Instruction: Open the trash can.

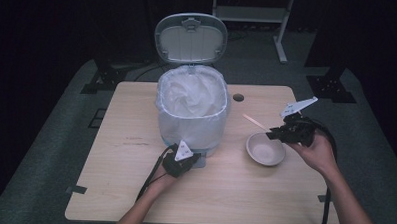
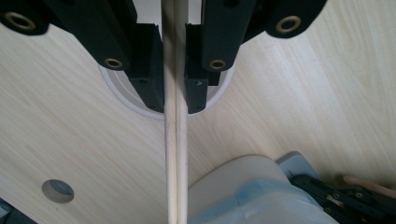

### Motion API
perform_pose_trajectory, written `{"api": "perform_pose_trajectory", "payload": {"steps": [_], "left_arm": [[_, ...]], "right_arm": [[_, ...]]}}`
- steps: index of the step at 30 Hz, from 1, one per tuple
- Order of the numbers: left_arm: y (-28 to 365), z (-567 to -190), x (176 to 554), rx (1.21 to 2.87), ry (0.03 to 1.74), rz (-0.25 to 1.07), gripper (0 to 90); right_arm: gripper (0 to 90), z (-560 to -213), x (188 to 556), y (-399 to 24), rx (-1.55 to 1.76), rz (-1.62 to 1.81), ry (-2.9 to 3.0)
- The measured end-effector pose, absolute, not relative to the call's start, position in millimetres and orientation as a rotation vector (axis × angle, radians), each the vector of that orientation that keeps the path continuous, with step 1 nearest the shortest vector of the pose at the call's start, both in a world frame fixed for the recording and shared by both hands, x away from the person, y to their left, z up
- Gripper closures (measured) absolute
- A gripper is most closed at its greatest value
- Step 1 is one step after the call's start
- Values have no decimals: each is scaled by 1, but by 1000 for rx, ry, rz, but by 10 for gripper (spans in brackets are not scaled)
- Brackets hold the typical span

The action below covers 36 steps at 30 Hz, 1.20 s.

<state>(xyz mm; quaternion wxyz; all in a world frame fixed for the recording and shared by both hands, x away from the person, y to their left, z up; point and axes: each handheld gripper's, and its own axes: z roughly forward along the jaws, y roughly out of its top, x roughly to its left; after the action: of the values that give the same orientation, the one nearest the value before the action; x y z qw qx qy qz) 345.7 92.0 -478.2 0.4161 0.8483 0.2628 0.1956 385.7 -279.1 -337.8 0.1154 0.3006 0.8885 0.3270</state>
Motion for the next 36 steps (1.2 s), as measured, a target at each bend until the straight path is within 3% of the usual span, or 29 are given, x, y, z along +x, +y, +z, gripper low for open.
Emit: {"api": "perform_pose_trajectory", "payload": {"steps": [36], "left_arm": [[92, -478, 346, 2132, 660, 485, 885]], "right_arm": [[786, -257, 381, -267, 788, 1044, 2577]]}}
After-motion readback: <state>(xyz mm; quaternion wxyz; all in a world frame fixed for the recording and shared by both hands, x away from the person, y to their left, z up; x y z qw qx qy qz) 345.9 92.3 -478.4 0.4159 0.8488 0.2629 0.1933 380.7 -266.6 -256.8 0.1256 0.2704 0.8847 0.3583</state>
